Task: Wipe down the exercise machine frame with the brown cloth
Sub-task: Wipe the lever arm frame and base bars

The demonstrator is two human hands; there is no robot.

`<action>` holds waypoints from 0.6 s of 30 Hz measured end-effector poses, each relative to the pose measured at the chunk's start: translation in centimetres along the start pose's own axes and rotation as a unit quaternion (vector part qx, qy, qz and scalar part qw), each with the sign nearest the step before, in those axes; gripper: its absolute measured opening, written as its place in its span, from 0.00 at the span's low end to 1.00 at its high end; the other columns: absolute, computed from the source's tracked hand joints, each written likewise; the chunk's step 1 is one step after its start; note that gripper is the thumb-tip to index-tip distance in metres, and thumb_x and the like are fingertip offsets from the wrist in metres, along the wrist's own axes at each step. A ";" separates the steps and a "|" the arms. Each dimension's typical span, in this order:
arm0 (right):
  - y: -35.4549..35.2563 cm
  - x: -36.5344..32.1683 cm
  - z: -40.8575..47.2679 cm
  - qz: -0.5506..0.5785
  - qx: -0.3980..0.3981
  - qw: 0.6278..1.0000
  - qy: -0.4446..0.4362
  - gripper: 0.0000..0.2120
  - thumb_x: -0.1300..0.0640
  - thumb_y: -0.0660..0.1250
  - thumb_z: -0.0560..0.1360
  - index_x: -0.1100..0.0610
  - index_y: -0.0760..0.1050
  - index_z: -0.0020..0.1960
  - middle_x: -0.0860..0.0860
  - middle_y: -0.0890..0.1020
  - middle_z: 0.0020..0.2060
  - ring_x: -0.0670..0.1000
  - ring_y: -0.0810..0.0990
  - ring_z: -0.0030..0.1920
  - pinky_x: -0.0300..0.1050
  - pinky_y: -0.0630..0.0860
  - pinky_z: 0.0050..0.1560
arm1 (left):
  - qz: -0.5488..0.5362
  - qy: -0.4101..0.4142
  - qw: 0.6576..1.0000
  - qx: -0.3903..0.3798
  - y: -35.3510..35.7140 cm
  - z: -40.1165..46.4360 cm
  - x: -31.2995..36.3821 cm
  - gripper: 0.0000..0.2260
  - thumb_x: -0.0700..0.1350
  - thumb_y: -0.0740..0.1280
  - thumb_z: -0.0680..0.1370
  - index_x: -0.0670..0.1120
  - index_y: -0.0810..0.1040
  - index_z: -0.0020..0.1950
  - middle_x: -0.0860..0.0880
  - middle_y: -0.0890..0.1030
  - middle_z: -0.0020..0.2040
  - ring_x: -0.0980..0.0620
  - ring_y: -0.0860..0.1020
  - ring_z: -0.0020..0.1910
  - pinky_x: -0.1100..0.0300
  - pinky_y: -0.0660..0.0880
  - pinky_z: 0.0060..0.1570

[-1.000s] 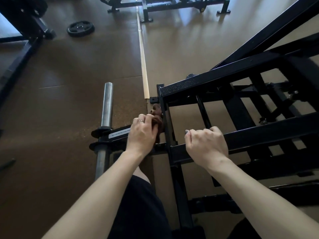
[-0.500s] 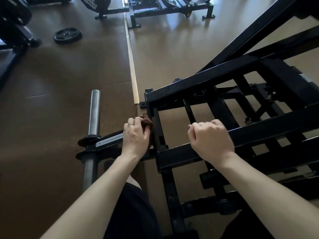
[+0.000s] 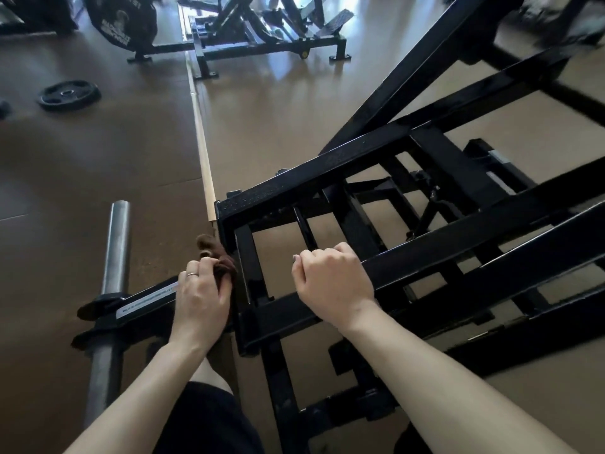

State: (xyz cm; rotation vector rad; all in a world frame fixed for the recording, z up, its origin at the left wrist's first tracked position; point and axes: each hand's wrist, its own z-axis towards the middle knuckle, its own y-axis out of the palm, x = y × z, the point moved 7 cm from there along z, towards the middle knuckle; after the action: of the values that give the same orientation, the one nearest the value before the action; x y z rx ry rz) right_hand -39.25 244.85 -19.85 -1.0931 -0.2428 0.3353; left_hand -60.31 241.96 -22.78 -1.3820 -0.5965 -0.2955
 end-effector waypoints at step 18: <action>-6.1 2.2 2.4 0.448 -0.192 0.842 0.233 0.16 0.44 0.60 0.83 0.47 0.72 0.68 0.45 0.79 0.55 0.47 0.79 0.55 0.49 0.78 0.58 | -0.077 0.046 0.988 -0.125 -8.1 0.3 11.3 0.03 0.47 0.66 0.83 0.54 0.77 0.55 0.55 0.78 0.50 0.60 0.75 0.50 0.71 0.68 0.47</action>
State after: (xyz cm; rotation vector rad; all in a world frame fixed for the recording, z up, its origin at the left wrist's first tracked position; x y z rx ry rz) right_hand -37.14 245.10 -13.26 -1.6093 0.7035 0.8609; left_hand -55.43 242.37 -9.76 -1.5554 -0.6063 -0.5706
